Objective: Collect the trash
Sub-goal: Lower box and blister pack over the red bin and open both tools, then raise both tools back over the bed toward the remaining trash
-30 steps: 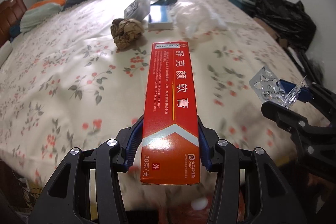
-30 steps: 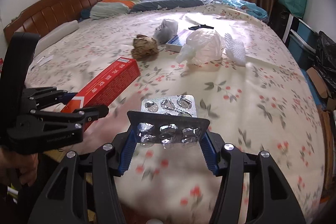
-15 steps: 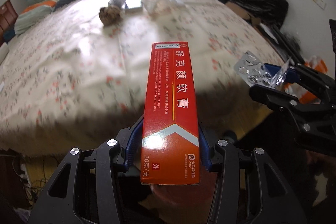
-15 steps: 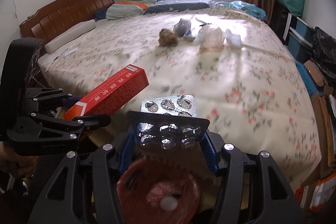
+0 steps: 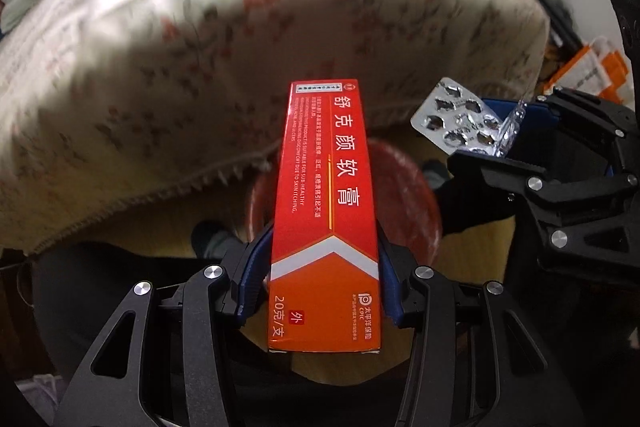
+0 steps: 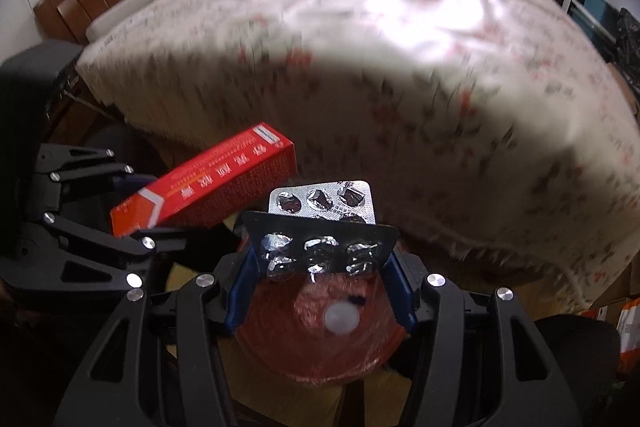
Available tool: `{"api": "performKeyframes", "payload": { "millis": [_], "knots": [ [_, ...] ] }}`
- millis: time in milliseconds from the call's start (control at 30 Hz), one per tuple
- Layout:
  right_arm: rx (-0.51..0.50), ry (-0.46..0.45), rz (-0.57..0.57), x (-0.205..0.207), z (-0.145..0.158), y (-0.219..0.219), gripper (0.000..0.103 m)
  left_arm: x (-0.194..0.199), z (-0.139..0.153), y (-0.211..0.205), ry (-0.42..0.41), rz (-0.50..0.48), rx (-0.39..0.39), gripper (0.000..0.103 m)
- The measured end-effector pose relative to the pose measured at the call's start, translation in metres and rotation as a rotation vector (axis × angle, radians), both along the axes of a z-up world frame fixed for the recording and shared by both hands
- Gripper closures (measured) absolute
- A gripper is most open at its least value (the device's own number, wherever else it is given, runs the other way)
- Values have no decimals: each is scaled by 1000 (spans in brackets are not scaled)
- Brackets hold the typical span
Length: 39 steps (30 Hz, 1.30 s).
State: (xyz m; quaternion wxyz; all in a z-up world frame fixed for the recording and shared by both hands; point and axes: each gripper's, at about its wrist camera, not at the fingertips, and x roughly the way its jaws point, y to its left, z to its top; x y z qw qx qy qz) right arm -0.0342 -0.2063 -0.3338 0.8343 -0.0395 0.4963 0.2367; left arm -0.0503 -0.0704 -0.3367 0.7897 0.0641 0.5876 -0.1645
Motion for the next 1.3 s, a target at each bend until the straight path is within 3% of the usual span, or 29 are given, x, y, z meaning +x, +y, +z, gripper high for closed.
{"api": "performKeyframes", "payload": {
  "millis": [333, 533, 933, 1033, 1300],
  "knots": [
    [-52, 204, 17, 18, -74, 4, 47, 12, -66, 0, 176, 9, 33, 55],
    [-73, 242, 33, 20, -88, 11, 47, 21, -91, -6, 248, -6, 46, 55],
    [-85, 297, 39, 28, -107, 15, 47, 28, -103, -9, 295, -11, 55, 54],
    [-89, 304, 38, 29, -109, 15, 39, 28, -103, -9, 295, -7, 55, 54],
    [-77, 305, 12, 30, -109, 10, 36, 29, -101, -7, 282, 8, 52, 50]
  ]
}}
